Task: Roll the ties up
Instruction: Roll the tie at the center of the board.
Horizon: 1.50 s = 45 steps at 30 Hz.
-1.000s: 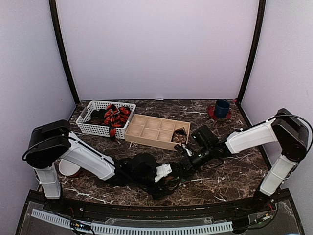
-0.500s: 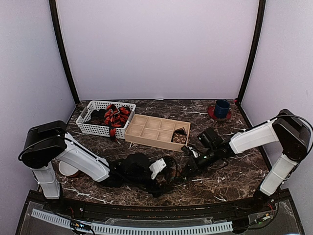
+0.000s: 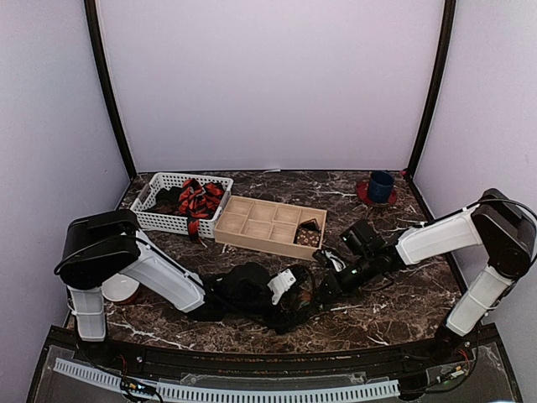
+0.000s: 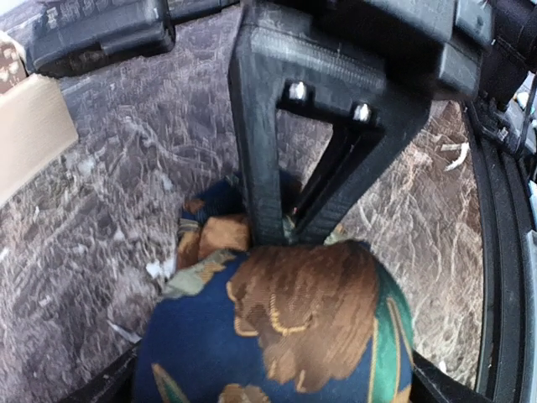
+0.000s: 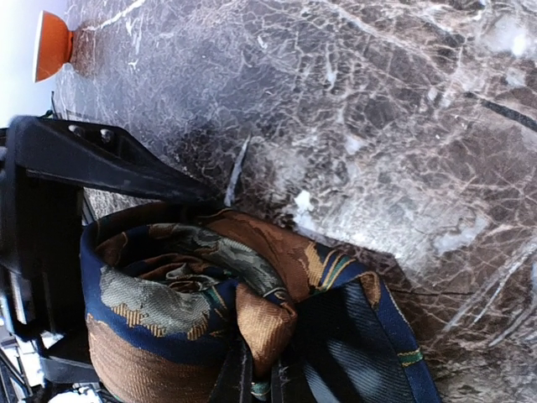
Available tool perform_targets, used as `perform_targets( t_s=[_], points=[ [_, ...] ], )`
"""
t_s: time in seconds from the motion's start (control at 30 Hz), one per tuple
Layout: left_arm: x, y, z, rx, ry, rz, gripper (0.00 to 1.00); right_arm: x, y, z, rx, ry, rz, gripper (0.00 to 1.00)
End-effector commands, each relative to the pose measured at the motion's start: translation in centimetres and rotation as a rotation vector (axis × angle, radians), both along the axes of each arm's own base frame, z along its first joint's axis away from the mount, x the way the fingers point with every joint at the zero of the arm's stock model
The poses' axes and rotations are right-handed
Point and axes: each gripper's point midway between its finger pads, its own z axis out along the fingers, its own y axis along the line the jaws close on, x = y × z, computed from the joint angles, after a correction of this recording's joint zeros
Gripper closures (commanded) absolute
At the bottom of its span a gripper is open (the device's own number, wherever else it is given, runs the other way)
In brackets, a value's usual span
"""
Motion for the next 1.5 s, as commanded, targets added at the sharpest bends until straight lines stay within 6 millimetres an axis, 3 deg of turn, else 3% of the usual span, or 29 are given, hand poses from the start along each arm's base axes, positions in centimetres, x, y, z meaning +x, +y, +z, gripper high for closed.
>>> perform_targets(
  t_s=[0.0, 0.07, 0.17, 0.27, 0.37, 0.43, 0.5, 0.7, 0.77, 0.93, 1.07, 1.23, 1.33, 1.47],
  points=[
    [1.9, 0.4, 2.0, -0.108, -0.027, 0.035, 0.08, -1.5, -5.9, -5.1, -0.327, 0.024, -0.019, 1.0],
    [1.8, 1.0, 2.6, -0.147, -0.033, -0.01, 0.05, -1.5, -6.1, -5.2, -0.338, 0.021, -0.007, 1.0],
    [0.2, -0.1, 2.3, -0.131, -0.046, -0.144, 0.03, -1.4, -5.9, -5.5, -0.34, 0.018, 0.002, 1.0],
    [-0.4, -1.5, 2.0, -0.142, 0.0, -0.195, 0.09, -0.7, -5.1, -5.6, -0.336, 0.012, 0.009, 1.0],
    [-0.6, -2.5, 2.3, -0.159, 0.001, -0.197, 0.21, 0.0, -4.0, -5.4, -0.327, -0.002, 0.02, 1.0],
    [-0.4, -2.6, 1.8, -0.136, 0.003, -0.187, 0.36, 0.4, -3.4, -5.2, -0.319, -0.013, 0.028, 1.0],
    [-0.1, -2.2, 1.0, -0.093, -0.002, -0.168, 0.47, 0.6, -3.2, -5.2, -0.322, -0.018, 0.031, 1.0],
    [-0.6, 0.4, -1.6, 0.062, -0.065, -0.161, 0.63, 1.3, -2.5, -3.7, -0.299, -0.044, 0.045, 1.0],
    [-1.6, 1.1, -2.5, 0.128, -0.12, -0.195, 0.65, 1.3, -1.9, -2.2, -0.258, -0.032, 0.04, 0.93],
    [-3.2, 2.2, -4.6, 0.233, -0.149, -0.237, 0.68, 0.7, -1.6, 2.3, -0.107, 0.029, -0.033, 0.63],
    [-3.4, 2.6, -5.3, 0.249, -0.122, -0.231, 0.68, 0.7, -2.5, 3.8, -0.019, 0.096, -0.114, 0.48],
    [-3.6, 2.5, -5.6, 0.258, -0.12, -0.245, 0.68, 1.0, -2.5, 2.9, -0.033, 0.137, -0.107, 0.4],
    [-3.7, 2.6, -5.7, 0.264, -0.119, -0.248, 0.68, 1.7, -2.3, 2.2, -0.051, 0.117, -0.101, 0.27],
    [-3.7, 2.8, -5.8, 0.271, -0.118, -0.246, 0.68, 1.6, -2.6, -0.1, -0.105, 0.135, -0.068, 0.21]
  ],
)
